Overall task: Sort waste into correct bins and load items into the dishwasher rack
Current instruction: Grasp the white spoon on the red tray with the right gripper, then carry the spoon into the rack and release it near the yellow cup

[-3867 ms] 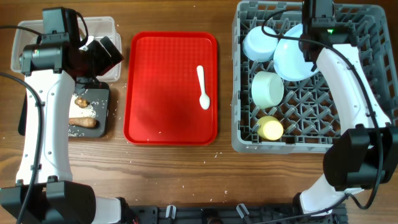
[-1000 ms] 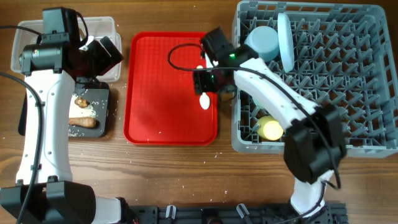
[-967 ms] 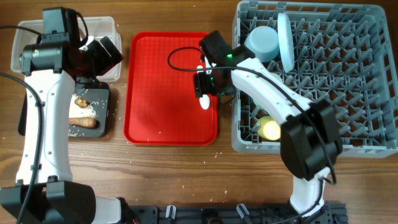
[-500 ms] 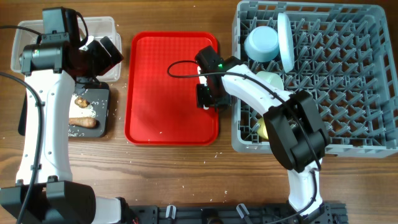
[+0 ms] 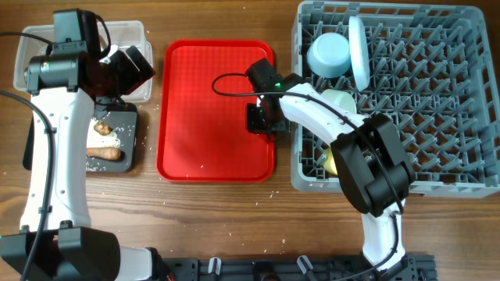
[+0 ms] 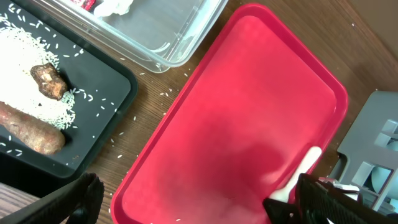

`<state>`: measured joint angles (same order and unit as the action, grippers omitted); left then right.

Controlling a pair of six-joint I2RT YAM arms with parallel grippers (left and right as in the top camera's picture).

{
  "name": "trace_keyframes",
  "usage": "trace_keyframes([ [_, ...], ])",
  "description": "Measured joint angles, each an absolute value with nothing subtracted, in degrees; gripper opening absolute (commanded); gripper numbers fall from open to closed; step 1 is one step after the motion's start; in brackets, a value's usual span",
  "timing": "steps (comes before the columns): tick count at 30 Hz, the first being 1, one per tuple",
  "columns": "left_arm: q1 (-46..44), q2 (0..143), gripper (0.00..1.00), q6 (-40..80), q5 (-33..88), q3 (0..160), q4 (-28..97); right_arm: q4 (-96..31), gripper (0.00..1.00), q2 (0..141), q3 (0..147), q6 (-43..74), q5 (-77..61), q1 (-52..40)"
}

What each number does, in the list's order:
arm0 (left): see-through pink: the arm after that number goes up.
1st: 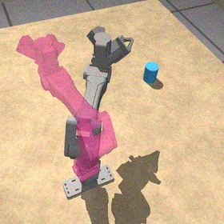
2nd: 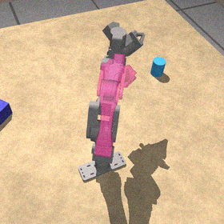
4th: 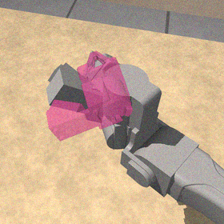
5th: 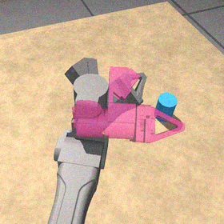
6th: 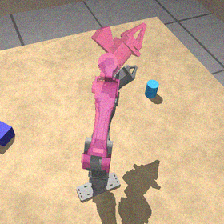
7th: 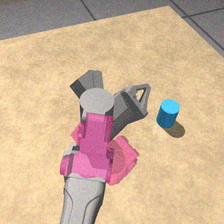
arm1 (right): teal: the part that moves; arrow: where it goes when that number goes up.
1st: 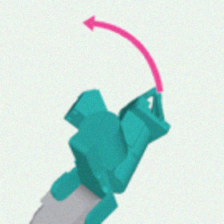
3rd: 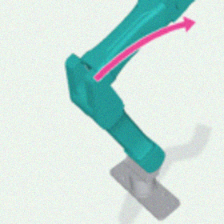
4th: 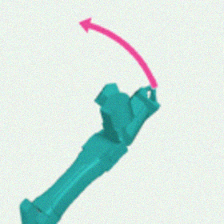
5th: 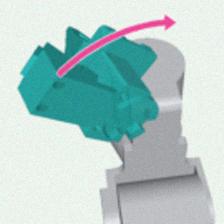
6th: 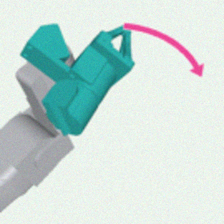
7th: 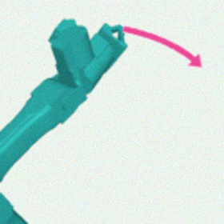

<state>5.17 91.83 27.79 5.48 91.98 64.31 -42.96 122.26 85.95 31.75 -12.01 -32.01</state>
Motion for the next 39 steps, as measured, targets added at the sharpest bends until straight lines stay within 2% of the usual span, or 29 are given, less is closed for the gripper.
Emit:
trace_keyframes([
  [5,5.17,91.83,1.0,27.79,5.48,91.98,64.31,-42.98,0.04,122.26,85.95,30.89,-12.01,-32.01],
  [11,5.17,91.83,1.0,27.79,5.48,91.98,64.31,-48.69,0.04,120.64,88.18,23.75,-12.01,-32.01],
  [19,5.17,91.83,1.0,27.79,5.48,91.98,64.31,-57.06,0.04,92.4,93.06,17.32,-13.3,-29.67],
  [24,5.17,91.83,1.0,27.79,5.48,91.98,64.31,-63.99,0.04,83.37,93.06,30.13,-1.52,-17.76],
  [29,5.17,91.83,1.0,27.79,5.48,91.98,64.34,-69.21,0.04,82.83,92.18,45.69,6.63,-8.6],
  [34,5.17,91.83,1.0,27.79,5.48,91.98,64.31,-68.66,0.04,84.97,82.59,59.31,9.06,-6.26],
  [37,5.17,91.83,1.0,27.79,5.48,91.98,64.31,-66.06,0.04,86.24,75.88,63.18,7.42,-6.26],
  [38,5.17,91.83,1.0,27.79,5.48,91.98,64.31,-65.49,0.08,86.41,74.22,63.79,6.37,-6.26],
  [39,5.17,91.83,1.0,27.79,5.48,91.98,64.31,-65.36,0.38,86.56,73.03,64.29,5.5,-6.26],
])
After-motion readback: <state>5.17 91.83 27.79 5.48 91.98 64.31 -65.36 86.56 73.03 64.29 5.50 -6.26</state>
